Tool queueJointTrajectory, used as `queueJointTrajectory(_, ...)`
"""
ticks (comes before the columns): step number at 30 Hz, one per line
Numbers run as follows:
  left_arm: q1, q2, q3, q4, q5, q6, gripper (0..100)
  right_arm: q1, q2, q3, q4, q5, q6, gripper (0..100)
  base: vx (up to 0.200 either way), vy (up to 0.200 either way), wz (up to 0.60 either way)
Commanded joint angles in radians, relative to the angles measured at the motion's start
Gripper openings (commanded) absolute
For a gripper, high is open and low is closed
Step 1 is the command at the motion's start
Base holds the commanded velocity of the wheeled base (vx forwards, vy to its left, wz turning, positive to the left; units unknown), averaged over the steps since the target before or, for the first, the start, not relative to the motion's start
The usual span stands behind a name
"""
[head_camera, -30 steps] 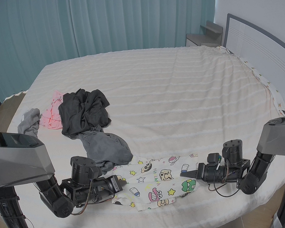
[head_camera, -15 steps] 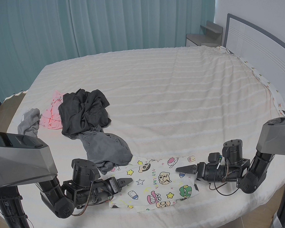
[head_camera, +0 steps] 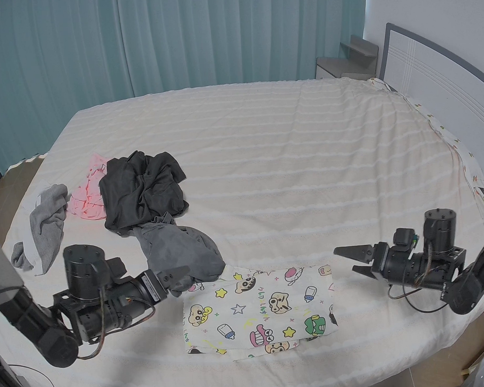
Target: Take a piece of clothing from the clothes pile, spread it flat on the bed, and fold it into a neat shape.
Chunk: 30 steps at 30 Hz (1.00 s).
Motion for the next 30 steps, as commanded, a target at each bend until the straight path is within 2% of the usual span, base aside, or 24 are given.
queueJointTrajectory(1, 0.015, -0.499, 0.098, 0.146, 0.124, 0.147, 100, -0.070, -0.542, 0.115, 0.228, -0.031, -0.052, 100, 0.000, 0.000, 0.00)
queueJointTrajectory(4, 0.000, -0.700, 0.092, 0.327, 0.257, 0.182, 100, -0.090, -0.766, 0.107, 0.466, -0.034, -0.085, 100, 0.000, 0.000, 0.00)
queueJointTrajectory(7, -0.035, -0.927, 0.084, 0.550, 0.346, 0.213, 100, -0.111, -0.935, 0.096, 0.652, -0.034, -0.120, 100, 0.000, 0.000, 0.00)
queueJointTrajectory(10, -0.043, -1.147, 0.064, 0.798, 0.437, 0.308, 100, -0.133, -1.082, 0.098, 0.793, -0.034, -0.187, 100, 0.000, 0.000, 0.00)
queueJointTrajectory(11, -0.041, -1.191, 0.057, 0.846, 0.446, 0.327, 100, -0.134, -1.113, 0.098, 0.821, -0.034, -0.203, 100, 0.000, 0.000, 0.00)
queueJointTrajectory(13, 0.003, -1.389, -0.015, 1.065, 0.454, 0.382, 100, -0.125, -1.272, 0.095, 0.954, -0.034, -0.252, 100, 0.000, 0.000, 0.00)
queueJointTrajectory(15, 0.038, -1.429, -0.043, 1.131, 0.454, 0.388, 100, -0.122, -1.312, 0.095, 0.986, -0.034, -0.261, 100, 0.000, 0.000, 0.00)
queueJointTrajectory(16, 0.126, -1.481, -0.084, 1.232, 0.452, 0.399, 100, -0.120, -1.372, 0.095, 1.037, -0.034, -0.286, 100, 0.000, 0.000, 0.00)
queueJointTrajectory(18, 0.215, -1.516, -0.097, 1.272, 0.450, 0.417, 100, -0.124, -1.426, 0.099, 1.075, -0.035, -0.302, 100, 0.000, 0.000, 0.00)
queueJointTrajectory(19, 0.221, -1.519, -0.097, 1.272, 0.450, 0.420, 100, -0.124, -1.435, 0.101, 1.078, -0.035, -0.302, 100, 0.000, 0.000, 0.00)
queueJointTrajectory(20, 0.267, -1.561, -0.095, 1.279, 0.446, 0.462, 100, -0.122, -1.482, 0.104, 1.091, -0.035, -0.306, 100, 0.000, 0.000, 0.00)
queueJointTrajectory(23, 0.294, -1.651, -0.087, 1.303, 0.447, 0.560, 100, -0.125, -1.570, 0.112, 1.101, -0.035, -0.324, 100, 0.000, 0.000, 0.00)
queueJointTrajectory(24, 0.294, -1.651, -0.087, 1.303, 0.447, 0.560, 100, -0.125, -1.570, 0.112, 1.101, -0.035, -0.324, 100, 0.000, 0.000, 0.00)
queueJointTrajectory(25, 0.322, -1.693, -0.089, 1.346, 0.446, 0.595, 100, -0.128, -1.614, 0.116, 1.107, -0.035, -0.353, 100, 0.000, 0.000, 0.00)
queueJointTrajectory(26, 0.322, -1.693, -0.089, 1.346, 0.446, 0.595, 100, -0.128, -1.614, 0.116, 1.107, -0.035, -0.353, 100, 0.000, 0.000, 0.00)
queueJointTrajectory(27, 0.377, -1.723, -0.089, 1.400, 0.443, 0.606, 100, -0.131, -1.665, 0.133, 1.127, -0.035, -0.384, 100, 0.000, 0.000, 0.00)
queueJointTrajectory(29, 0.385, -1.726, -0.089, 1.409, 0.441, 0.606, 100, -0.131, -1.671, 0.136, 1.129, -0.037, -0.388, 100, 0.000, 0.000, 0.00)
queueJointTrajectory(30, 0.425, -1.745, -0.087, 1.467, 0.430, 0.603, 100, -0.134, -1.733, 0.165, 1.155, -0.037, -0.436, 100, 0.000, 0.000, 0.00)
